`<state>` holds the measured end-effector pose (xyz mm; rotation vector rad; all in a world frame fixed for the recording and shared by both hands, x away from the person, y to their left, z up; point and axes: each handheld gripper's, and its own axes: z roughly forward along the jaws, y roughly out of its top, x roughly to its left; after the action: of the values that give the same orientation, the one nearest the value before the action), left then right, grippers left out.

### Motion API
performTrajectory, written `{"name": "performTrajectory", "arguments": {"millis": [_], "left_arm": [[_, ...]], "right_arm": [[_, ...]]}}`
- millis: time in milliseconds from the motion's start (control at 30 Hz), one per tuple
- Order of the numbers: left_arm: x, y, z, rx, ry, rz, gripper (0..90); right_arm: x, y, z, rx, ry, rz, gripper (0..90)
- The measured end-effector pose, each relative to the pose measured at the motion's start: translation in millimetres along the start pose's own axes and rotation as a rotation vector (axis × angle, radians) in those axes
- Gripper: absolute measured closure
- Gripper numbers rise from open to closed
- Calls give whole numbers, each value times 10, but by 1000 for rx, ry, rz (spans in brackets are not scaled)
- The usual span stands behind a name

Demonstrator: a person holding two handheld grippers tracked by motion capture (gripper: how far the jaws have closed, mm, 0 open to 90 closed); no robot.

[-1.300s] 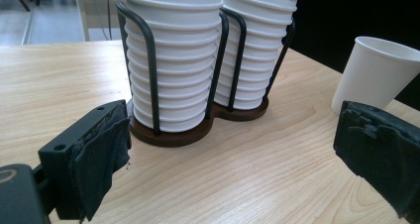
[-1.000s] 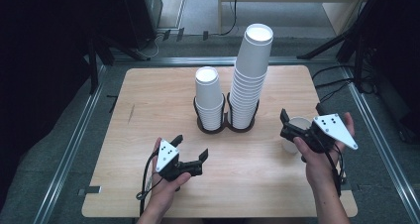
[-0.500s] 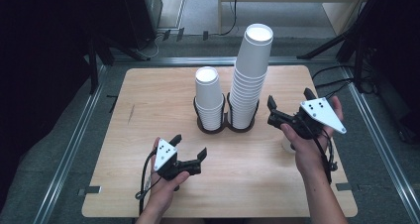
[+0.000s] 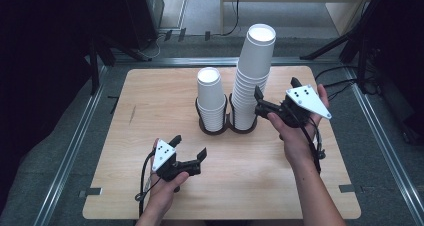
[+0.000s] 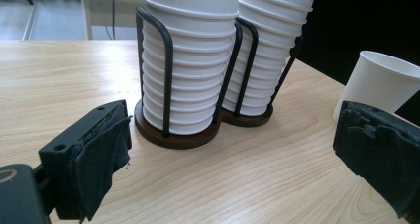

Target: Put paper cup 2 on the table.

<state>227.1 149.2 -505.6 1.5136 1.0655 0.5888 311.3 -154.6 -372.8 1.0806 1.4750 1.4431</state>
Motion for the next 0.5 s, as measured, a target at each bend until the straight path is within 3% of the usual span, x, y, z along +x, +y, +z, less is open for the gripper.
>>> {"name": "performTrajectory", "arguments": {"millis": [500], "left_arm": [[-11,-3,10,4,-3,-1,15]], "right_arm": [[141,130,213,-6,27,19,0]]}}
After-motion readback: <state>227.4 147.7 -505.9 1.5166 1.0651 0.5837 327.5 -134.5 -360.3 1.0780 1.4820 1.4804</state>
